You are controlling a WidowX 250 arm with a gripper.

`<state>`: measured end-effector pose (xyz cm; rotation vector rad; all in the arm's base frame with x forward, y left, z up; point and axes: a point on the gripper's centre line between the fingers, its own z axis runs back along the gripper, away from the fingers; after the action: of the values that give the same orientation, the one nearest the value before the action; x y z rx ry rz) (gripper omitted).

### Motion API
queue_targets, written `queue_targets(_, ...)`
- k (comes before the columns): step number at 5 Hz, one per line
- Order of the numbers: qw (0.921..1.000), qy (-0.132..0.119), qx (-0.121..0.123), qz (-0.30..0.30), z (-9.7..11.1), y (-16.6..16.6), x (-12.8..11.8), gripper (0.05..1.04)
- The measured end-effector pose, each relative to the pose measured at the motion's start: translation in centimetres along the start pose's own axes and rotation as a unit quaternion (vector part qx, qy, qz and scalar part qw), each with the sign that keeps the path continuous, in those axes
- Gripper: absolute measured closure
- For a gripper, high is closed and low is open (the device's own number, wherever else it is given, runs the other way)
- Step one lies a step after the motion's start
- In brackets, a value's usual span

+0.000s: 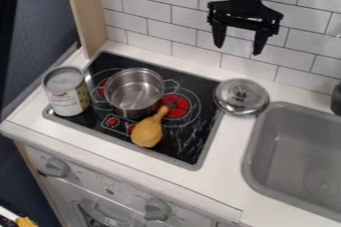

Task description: Move the silver pot to the bottom right side of the stove

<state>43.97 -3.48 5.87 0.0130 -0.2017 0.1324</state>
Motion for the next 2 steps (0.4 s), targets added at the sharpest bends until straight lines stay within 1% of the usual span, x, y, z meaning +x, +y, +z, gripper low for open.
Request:
queue_targets(1,0.9997,0.022,0.002,0.0,-1.8,0.1,-0.9,0.083)
queue_targets(2,0.9996,0.026,-0.001,0.004,-3.1,1.8,-2.0,0.083)
